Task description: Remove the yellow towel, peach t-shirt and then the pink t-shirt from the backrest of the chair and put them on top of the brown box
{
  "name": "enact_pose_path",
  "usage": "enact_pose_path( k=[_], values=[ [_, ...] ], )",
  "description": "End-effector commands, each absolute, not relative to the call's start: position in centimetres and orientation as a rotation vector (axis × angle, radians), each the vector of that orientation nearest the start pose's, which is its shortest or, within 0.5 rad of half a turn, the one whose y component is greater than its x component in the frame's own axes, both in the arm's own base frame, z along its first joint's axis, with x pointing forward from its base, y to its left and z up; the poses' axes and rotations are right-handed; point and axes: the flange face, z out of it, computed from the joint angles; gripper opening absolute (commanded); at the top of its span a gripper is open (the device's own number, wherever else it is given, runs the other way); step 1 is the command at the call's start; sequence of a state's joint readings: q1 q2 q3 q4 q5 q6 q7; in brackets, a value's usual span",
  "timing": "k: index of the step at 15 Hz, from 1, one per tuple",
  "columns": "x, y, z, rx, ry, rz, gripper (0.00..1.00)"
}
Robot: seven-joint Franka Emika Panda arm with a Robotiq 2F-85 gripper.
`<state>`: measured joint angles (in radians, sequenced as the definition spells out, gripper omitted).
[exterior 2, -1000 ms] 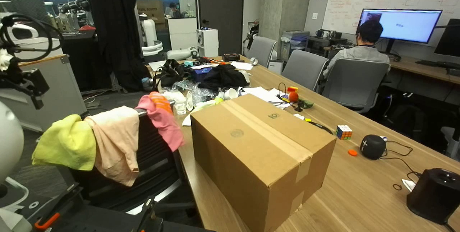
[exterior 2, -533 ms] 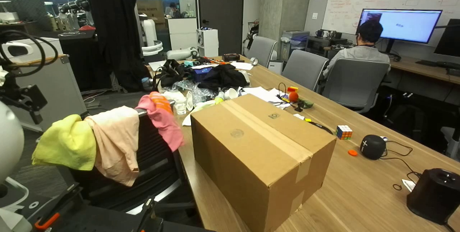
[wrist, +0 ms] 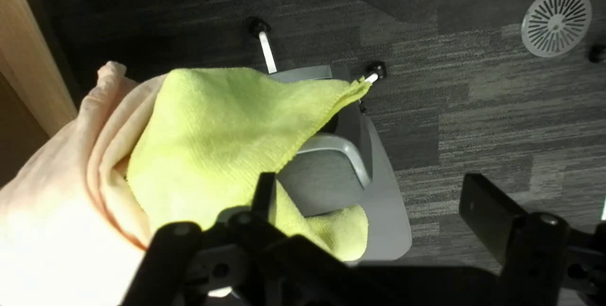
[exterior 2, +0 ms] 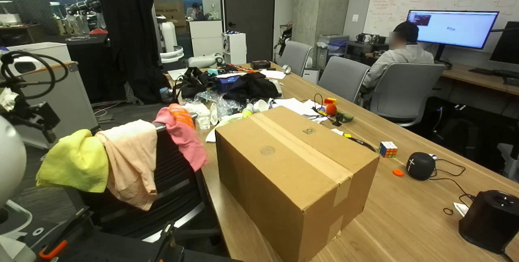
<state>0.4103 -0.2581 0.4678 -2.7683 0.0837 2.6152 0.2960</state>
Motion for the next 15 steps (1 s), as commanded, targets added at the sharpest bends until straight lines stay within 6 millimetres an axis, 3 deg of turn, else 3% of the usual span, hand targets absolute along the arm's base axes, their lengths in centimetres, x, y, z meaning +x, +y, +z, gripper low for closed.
enact_pose_path(
  k=[1, 11, 13, 15],
  values=[
    [26.8, 29.2, 28.4, -3.060, -0.784, -0.261, 1.00],
    [29.3, 26.2, 26.5, -3.184, -0.812, -0.379, 1.00],
    [29.6, 25.7, 26.2, -3.203, -0.805, -0.382, 0.74],
    [29.8, 25.4, 26.1, -3.215, -0.793, -0.393, 0.58]
  ],
)
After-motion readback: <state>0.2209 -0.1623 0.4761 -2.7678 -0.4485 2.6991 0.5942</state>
